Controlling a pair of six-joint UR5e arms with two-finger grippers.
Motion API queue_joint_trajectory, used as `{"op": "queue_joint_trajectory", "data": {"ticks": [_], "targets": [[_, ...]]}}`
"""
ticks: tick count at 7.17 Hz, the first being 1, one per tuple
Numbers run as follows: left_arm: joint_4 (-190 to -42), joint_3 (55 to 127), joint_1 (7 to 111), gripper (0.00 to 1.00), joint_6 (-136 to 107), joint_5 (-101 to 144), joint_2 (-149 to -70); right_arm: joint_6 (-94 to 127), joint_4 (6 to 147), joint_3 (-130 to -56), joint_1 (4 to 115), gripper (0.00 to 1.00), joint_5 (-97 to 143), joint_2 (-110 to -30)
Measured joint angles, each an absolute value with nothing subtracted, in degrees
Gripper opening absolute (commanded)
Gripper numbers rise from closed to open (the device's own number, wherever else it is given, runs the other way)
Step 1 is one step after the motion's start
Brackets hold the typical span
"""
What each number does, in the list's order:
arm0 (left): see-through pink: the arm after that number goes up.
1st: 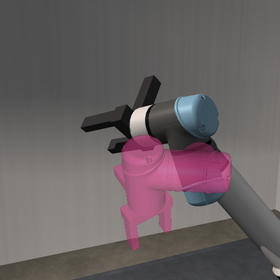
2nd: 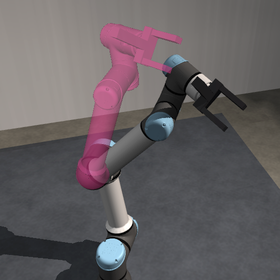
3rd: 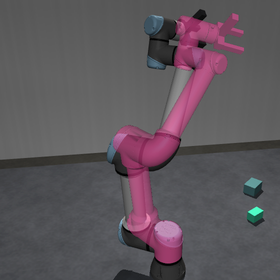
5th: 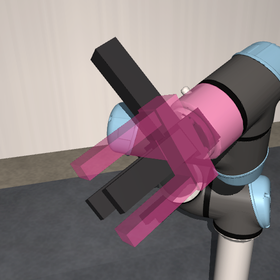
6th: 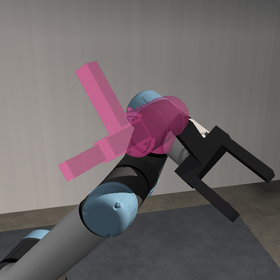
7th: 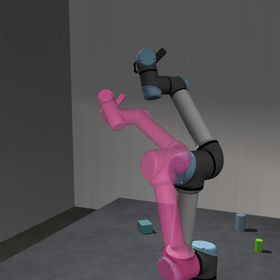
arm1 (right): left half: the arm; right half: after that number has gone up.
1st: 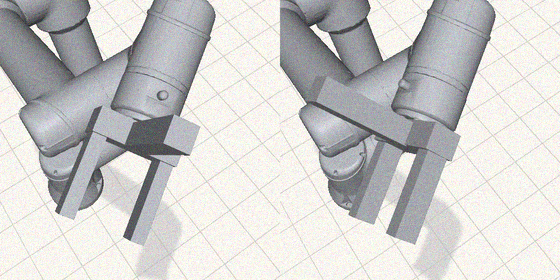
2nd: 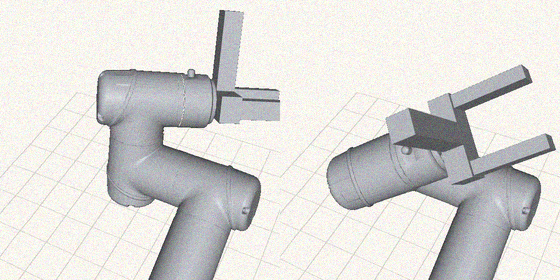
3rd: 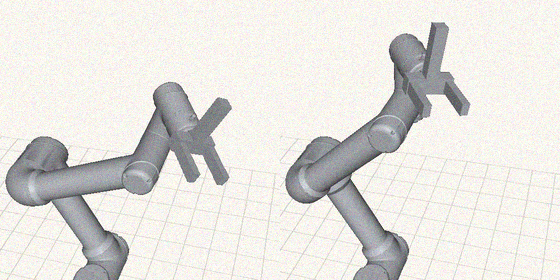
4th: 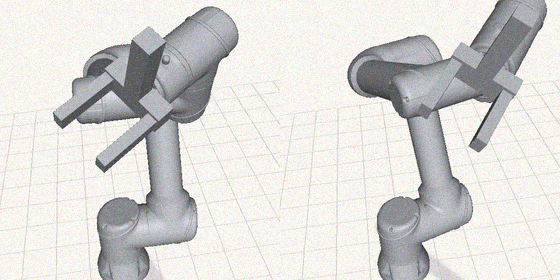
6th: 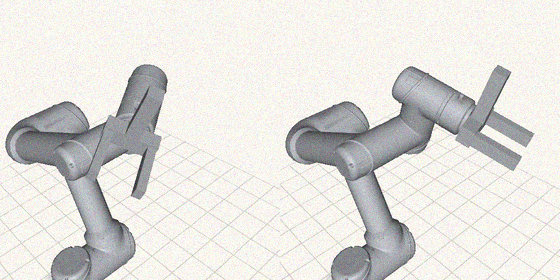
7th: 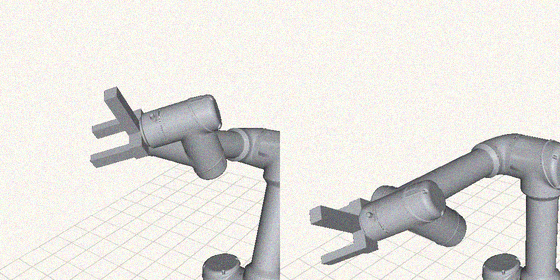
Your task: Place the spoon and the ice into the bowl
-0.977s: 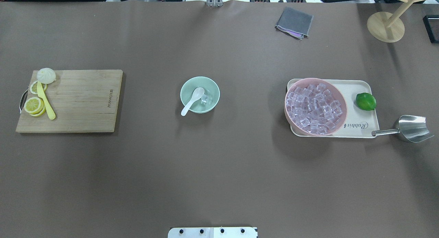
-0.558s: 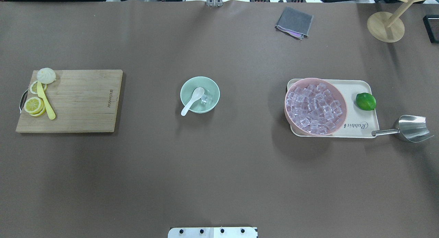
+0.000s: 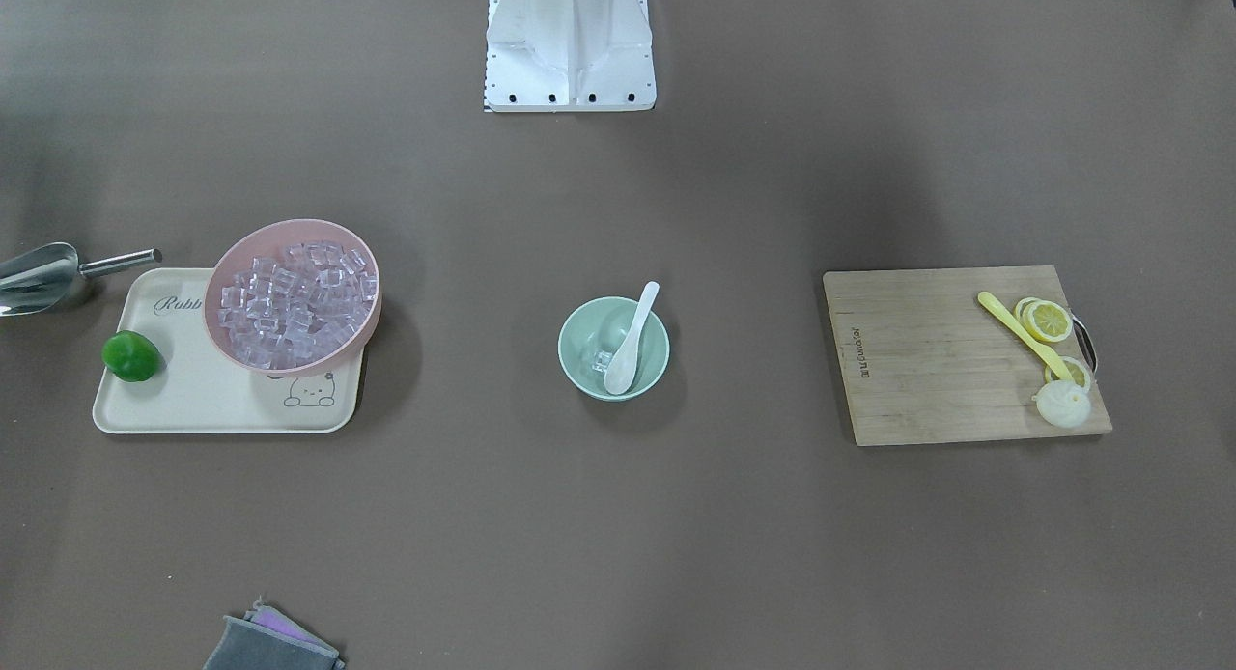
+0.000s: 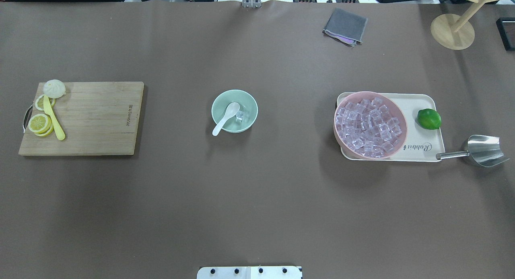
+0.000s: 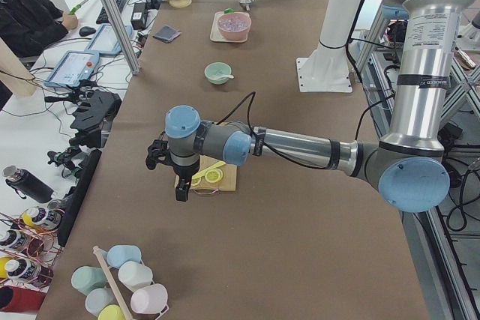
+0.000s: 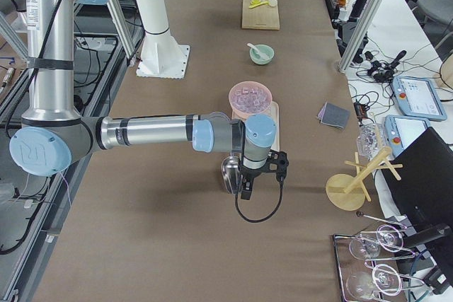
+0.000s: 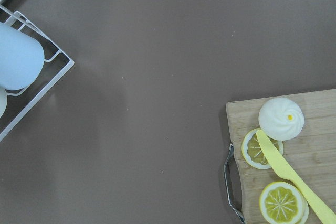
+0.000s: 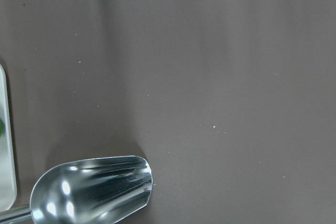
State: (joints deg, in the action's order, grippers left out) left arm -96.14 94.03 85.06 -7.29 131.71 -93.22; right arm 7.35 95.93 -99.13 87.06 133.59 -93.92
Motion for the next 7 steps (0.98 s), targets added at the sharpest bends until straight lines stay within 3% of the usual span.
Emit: {"op": "queue_joint_trajectory", "data": {"ticks": [7], "targets": [[-95.55, 94.29, 88.41, 0.98, -6.04, 131.88, -91.26, 7.56, 95.80, -98.75, 87.10, 1.00, 134.29, -94.28]]}}
